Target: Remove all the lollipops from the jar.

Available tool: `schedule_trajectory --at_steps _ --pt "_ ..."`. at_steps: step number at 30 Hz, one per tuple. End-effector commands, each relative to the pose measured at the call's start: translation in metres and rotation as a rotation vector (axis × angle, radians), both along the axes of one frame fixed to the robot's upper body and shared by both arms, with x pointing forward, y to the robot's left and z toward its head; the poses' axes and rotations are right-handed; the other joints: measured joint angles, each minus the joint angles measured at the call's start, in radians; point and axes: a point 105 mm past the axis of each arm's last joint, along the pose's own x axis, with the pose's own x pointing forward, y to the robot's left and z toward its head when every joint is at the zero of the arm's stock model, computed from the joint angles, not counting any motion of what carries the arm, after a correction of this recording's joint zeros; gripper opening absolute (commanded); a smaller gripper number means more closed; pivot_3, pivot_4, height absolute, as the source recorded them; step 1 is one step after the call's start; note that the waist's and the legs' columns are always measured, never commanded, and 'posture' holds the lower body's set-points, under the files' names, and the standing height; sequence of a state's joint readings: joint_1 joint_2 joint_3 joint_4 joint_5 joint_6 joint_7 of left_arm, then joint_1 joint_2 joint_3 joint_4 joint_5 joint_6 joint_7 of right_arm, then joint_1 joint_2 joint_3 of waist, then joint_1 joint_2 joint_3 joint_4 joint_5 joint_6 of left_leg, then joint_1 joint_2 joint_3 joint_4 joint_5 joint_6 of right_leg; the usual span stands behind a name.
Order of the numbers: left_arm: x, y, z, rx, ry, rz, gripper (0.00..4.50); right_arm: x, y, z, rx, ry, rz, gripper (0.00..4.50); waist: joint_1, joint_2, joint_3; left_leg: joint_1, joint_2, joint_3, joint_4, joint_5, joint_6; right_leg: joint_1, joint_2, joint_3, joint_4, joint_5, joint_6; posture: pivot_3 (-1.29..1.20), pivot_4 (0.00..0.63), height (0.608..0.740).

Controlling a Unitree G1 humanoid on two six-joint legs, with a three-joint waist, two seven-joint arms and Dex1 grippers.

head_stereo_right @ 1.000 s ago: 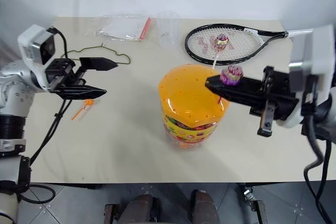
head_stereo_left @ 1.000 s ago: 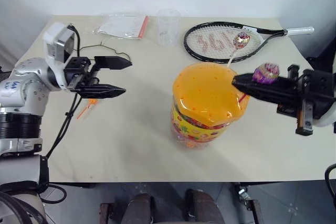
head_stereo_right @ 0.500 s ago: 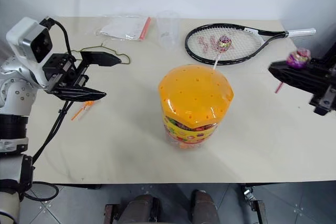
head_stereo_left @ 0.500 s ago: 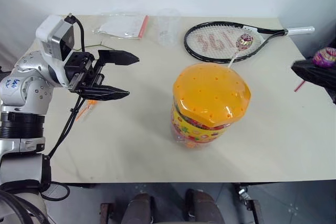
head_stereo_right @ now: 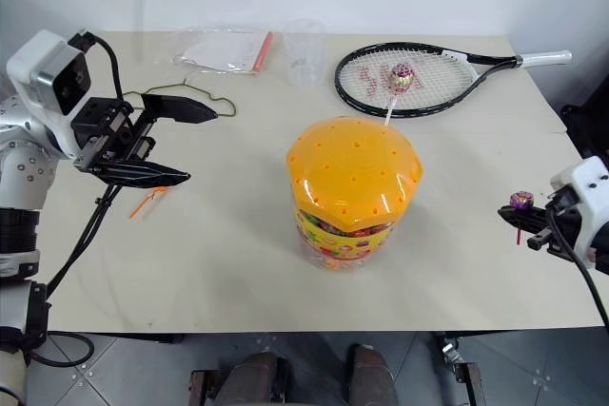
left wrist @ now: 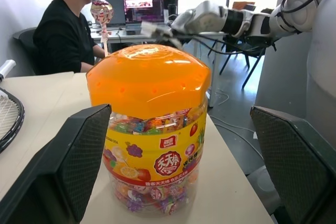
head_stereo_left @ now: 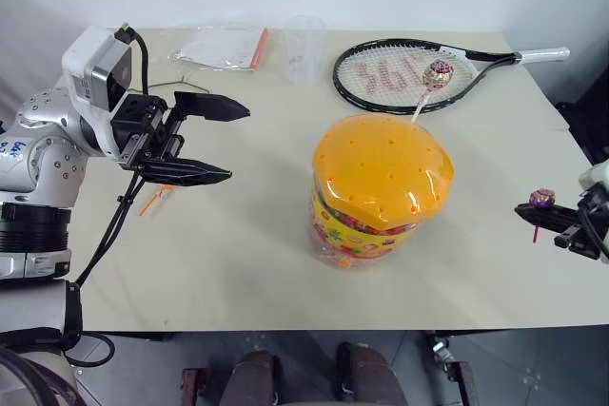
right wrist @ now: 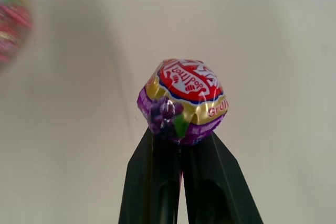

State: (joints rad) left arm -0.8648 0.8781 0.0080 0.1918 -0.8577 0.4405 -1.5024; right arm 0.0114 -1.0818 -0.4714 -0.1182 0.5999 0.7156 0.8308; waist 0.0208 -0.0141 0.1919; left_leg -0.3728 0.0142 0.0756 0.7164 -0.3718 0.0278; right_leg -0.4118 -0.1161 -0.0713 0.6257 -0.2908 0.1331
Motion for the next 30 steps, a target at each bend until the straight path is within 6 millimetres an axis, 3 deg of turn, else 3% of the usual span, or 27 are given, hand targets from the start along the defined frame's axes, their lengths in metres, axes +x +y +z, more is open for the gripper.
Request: schedule_trajectory --at_steps 1,5,8,12,19,27,30 --pt "-0.017 0.004 0.010 0.022 -0.067 -0.101 4.50 0.009 -0.005 -0.003 -0.022 -0.013 -0.030 0.02 -0.001 0.000 0.000 0.000 0.000 0.000 0.000 0.000 0.000 0.000 0.000 0.000 0.000 0.000 0.000 0.00 0.150 0.740" --pt "-0.016 0.009 0.009 0.028 -0.062 -0.059 4.50 0.014 -0.010 -0.014 -0.028 0.011 -0.062 0.02 0.000 0.001 0.000 0.000 0.000 0.000 0.000 0.000 0.000 0.000 0.000 0.000 0.000 0.000 0.000 0.00 0.150 0.740" --pt "-0.017 0.011 0.009 0.027 -0.060 -0.047 4.50 0.014 -0.009 -0.015 -0.023 0.016 -0.058 0.81 0.001 0.001 0.001 0.000 0.000 0.000 0.000 0.000 0.000 0.000 0.000 0.000 0.000 0.000 0.000 0.00 0.150 0.740" --pt "-0.017 0.011 0.009 0.021 -0.065 -0.045 4.50 0.012 -0.010 -0.013 -0.023 0.009 -0.069 2.18 0.001 0.001 0.001 0.000 0.000 0.000 0.000 0.000 0.000 0.000 0.000 0.000 0.000 0.000 0.000 0.00 0.150 0.740" --pt "-0.016 0.011 0.009 0.016 -0.069 -0.046 4.50 -0.001 -0.008 0.014 -0.035 -0.071 -0.062 4.49 0.002 0.002 0.001 0.000 0.000 0.000 0.000 0.000 0.000 0.000 0.000 0.000 0.000 0.000 0.000 0.00 0.150 0.740" --pt "-0.015 0.010 0.006 0.010 -0.061 -0.052 4.50 -0.025 0.012 0.067 -0.073 -0.204 0.035 4.49 0.002 0.002 0.001 0.000 0.000 0.000 0.000 0.000 0.000 0.000 0.000 0.000 0.000 0.000 0.000 0.00 0.150 0.740" --pt "-0.013 0.008 0.006 0.005 -0.062 -0.064 4.50 -0.025 0.042 0.104 -0.023 -0.302 0.163 4.49 0.001 0.002 0.001 0.000 0.000 0.000 0.000 0.000 0.000 0.000 0.000 0.000 0.000 0.000 0.000 0.00 0.150 0.740"
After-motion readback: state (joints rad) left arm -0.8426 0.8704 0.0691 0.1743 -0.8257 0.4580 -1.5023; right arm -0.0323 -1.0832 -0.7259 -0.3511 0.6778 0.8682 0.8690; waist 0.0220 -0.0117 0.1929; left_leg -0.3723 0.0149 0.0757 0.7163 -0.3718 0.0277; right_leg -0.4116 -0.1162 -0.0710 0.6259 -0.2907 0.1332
